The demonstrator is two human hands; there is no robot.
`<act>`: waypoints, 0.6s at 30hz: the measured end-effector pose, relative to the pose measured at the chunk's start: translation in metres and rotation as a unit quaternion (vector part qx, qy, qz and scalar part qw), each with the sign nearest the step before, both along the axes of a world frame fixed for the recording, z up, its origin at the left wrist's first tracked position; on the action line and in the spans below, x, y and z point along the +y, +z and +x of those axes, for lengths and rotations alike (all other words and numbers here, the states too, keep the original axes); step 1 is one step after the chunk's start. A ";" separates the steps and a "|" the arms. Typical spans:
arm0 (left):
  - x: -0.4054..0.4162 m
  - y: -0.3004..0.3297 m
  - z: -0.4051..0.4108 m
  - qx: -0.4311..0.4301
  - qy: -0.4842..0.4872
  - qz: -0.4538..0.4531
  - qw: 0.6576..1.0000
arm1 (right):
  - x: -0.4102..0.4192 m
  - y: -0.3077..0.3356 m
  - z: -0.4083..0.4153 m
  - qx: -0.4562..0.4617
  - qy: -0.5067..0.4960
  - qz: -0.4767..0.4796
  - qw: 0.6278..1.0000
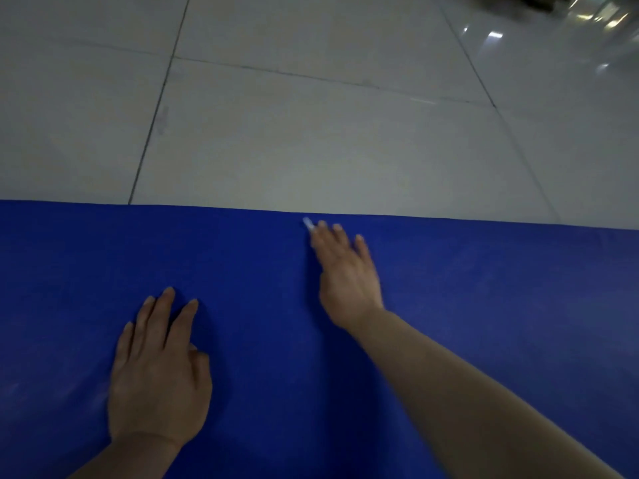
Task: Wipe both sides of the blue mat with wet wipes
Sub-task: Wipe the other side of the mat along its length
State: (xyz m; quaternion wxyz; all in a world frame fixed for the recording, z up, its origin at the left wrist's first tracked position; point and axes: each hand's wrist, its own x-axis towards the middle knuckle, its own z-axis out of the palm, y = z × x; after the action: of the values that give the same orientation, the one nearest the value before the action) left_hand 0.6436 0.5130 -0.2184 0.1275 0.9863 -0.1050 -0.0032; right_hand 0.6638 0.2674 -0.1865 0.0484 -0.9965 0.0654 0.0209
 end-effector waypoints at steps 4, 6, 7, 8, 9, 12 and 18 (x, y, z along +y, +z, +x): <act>-0.001 0.002 -0.001 -0.002 -0.002 -0.006 1.000 | -0.093 0.002 -0.017 0.018 -0.274 -0.010 0.962; -0.001 0.002 -0.001 0.002 -0.004 -0.006 1.000 | -0.104 0.003 -0.019 0.030 -0.360 0.002 0.933; 0.000 0.001 -0.001 0.003 -0.004 -0.007 1.000 | -0.089 0.002 -0.017 0.006 -0.348 0.003 0.937; 0.000 0.001 -0.002 0.004 -0.004 -0.006 1.000 | -0.068 -0.002 -0.016 -0.025 -0.297 0.009 0.955; 0.000 0.000 -0.002 0.004 -0.004 -0.003 1.000 | -0.042 -0.008 -0.018 -0.048 -0.221 0.022 0.974; 0.001 0.001 -0.001 0.003 -0.008 -0.003 1.000 | 0.011 -0.015 -0.032 -0.045 -0.029 0.036 0.998; 0.000 0.000 -0.001 -0.001 -0.005 -0.012 1.000 | -0.102 -0.007 -0.058 0.014 -0.329 0.004 0.944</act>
State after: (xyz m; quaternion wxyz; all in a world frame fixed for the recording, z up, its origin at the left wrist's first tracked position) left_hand 0.6430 0.5126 -0.2182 0.1394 0.9841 -0.1100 -0.0019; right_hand 0.6058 0.1657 -0.1933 0.0561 -0.9190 0.3899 0.0185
